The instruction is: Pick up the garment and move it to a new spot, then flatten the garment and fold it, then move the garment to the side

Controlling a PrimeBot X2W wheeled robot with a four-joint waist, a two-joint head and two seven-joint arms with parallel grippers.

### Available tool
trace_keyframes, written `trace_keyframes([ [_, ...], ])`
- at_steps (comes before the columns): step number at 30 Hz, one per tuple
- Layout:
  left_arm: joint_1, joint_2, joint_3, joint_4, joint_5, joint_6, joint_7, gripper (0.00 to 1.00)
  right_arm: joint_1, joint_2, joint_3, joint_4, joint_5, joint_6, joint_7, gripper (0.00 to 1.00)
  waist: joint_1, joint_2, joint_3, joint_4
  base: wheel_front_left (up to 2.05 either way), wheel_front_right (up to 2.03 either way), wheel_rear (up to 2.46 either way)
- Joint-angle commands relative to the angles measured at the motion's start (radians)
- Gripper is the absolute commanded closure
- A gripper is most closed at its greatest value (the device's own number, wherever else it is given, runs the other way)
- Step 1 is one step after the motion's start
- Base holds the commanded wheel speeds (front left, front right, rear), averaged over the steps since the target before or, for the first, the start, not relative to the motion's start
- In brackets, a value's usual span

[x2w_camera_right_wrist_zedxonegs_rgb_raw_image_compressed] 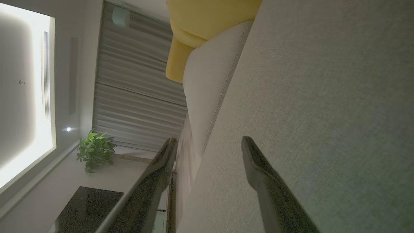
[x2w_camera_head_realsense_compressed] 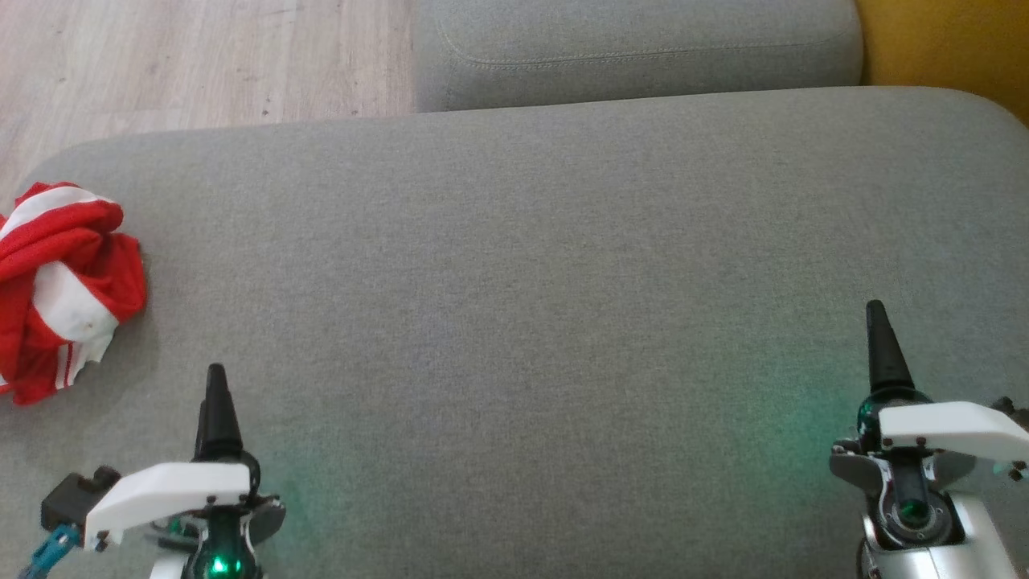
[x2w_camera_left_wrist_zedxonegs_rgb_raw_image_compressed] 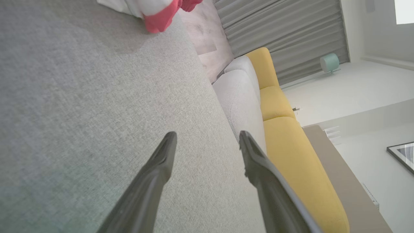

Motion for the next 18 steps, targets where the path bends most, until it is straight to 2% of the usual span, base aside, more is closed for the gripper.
trace_keyframes([
  [1, -0.062, 0.023, 0.002, -0.025, 0.026, -0.002, -0.009, 0.0, -0.064, -0.021, 0.012, -0.027, -0.022, 0.001, -0.011, 0.0, 0.0, 0.0, 0.0, 0.0, 0.0, 0.0, 0.0],
  [18, -0.082, 0.027, -0.014, 0.014, 0.27, 0.01, -0.059, 0.0, -0.103, -0.006, 0.027, 0.016, -0.279, 0.002, -0.062, 0.0, 0.0, 0.0, 0.006, 0.0, 0.0, 0.0, 0.0],
])
